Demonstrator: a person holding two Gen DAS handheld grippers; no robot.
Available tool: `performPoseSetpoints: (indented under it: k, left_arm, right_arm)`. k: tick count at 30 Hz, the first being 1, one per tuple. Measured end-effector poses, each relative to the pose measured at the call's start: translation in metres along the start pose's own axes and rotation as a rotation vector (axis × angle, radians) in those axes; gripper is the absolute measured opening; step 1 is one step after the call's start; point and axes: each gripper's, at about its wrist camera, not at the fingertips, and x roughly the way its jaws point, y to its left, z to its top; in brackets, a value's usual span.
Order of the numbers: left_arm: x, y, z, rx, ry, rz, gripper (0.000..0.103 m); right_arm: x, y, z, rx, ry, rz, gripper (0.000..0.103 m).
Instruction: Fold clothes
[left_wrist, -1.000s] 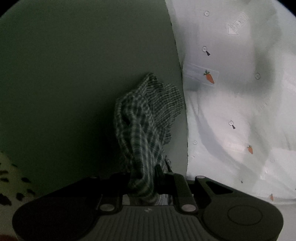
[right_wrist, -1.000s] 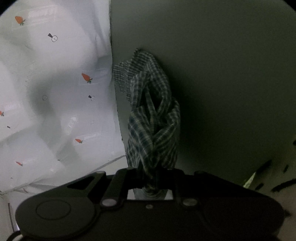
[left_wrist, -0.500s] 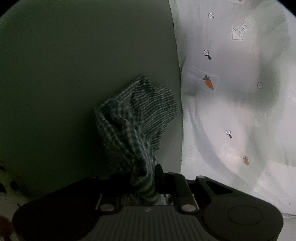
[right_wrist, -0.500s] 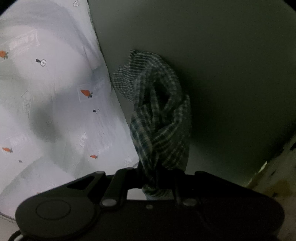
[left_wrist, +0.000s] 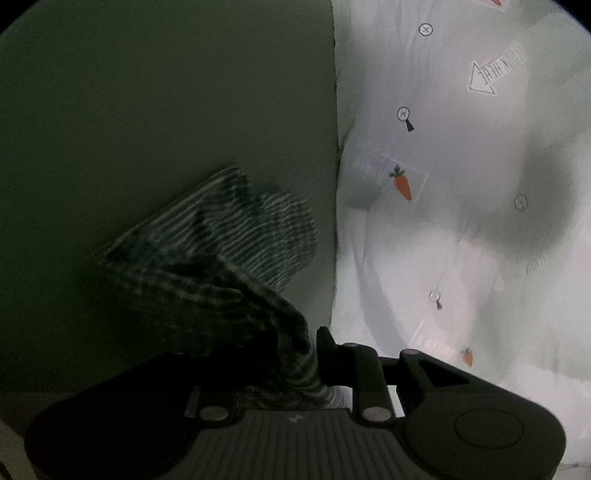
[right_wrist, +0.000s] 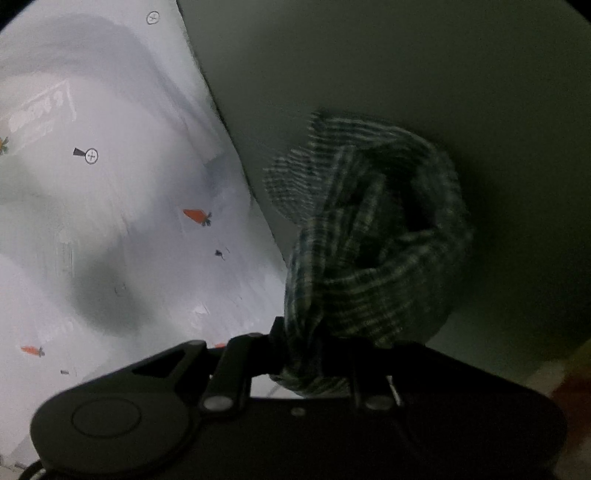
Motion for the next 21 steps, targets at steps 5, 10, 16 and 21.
performPoseSetpoints:
  k: [5, 10, 16, 21]
  left_arm:
    - [0.048, -0.018, 0.033, 0.002, -0.039, 0.022, 0.029]
    - [0.099, -0.038, 0.07, 0.089, -0.081, 0.077, 0.046]
    - [0.13, -0.081, 0.082, 0.413, -0.209, 0.133, 0.06]
    - [0.139, -0.105, 0.061, 0.752, -0.251, 0.232, 0.068]
  right_arm:
    - [0.036, 0.029, 0.03, -0.072, -0.021, -0.011, 0.021]
    - [0.065, 0.058, 0.056, -0.222, -0.06, -0.043, 0.025]
    - [0.1, 0.092, 0.087, -0.401, -0.107, -0.082, 0.027]
    - [0.115, 0.115, 0.084, -0.665, -0.146, -0.174, 0.04]
